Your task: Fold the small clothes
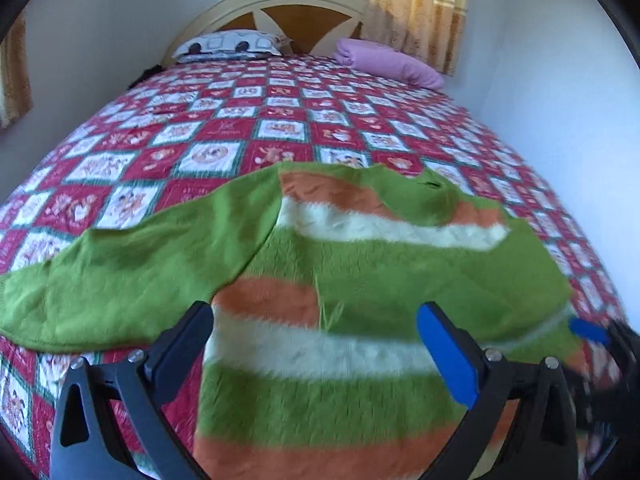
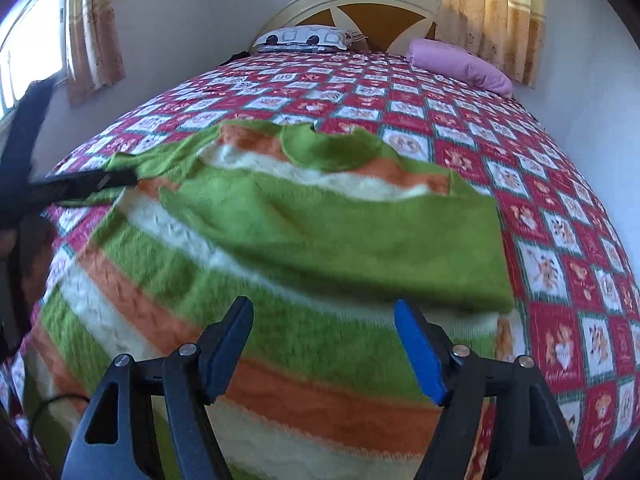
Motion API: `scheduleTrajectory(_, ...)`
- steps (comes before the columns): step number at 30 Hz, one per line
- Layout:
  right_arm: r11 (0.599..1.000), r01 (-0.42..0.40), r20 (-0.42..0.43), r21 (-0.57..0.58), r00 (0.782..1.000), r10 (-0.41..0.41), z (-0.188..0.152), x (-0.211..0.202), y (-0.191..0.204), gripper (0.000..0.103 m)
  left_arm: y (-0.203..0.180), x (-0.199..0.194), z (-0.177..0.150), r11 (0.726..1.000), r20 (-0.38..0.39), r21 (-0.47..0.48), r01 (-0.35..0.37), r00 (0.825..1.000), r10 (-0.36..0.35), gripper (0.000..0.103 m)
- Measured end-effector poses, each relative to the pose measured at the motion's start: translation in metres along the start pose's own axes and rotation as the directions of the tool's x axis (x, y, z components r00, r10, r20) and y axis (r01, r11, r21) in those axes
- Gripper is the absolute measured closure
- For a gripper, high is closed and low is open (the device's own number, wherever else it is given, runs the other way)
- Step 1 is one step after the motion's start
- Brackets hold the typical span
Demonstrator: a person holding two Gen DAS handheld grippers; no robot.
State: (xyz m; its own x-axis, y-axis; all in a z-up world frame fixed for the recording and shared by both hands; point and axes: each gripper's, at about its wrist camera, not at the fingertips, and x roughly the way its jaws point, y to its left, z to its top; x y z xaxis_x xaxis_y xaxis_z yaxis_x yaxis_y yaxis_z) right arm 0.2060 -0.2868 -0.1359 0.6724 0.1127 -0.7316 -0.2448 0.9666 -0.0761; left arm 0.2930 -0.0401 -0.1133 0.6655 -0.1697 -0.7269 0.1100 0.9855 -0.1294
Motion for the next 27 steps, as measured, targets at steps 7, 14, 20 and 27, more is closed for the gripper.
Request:
scheduleTrajectory(7,0.998,-0.003,0.017,0.068,1.000,0.002,-0.019,0.007,-0.015,0.029,-0.021,0.033,-0.017,0.999,-0.144,0.004,0.052,0.988,-0.051,0.037)
scheduleTrajectory(14,0.997,-0.010,0.035,0.076,0.999,0.007,-0.033,0.011,-0.016,0.029,-0.020,0.011,-0.033,0.992,-0.102,0.031,0.120,0.988,-0.116,0.093)
scheduleTrajectory(20,0.993,-0.028,0.046,0.111,0.999,0.023,-0.037,0.010,-0.023,0.029,-0.020,-0.024,-0.055,0.983,-0.070,0.106,0.151,0.987,-0.145,0.094)
scheduleTrajectory(27,0.996,-0.017,0.038,0.090,0.999,0.014,-0.038,0.010,-0.021,0.024,-0.001,-0.024,-0.051,0.998,-0.018,0.062,0.025,1.000,-0.024,0.023)
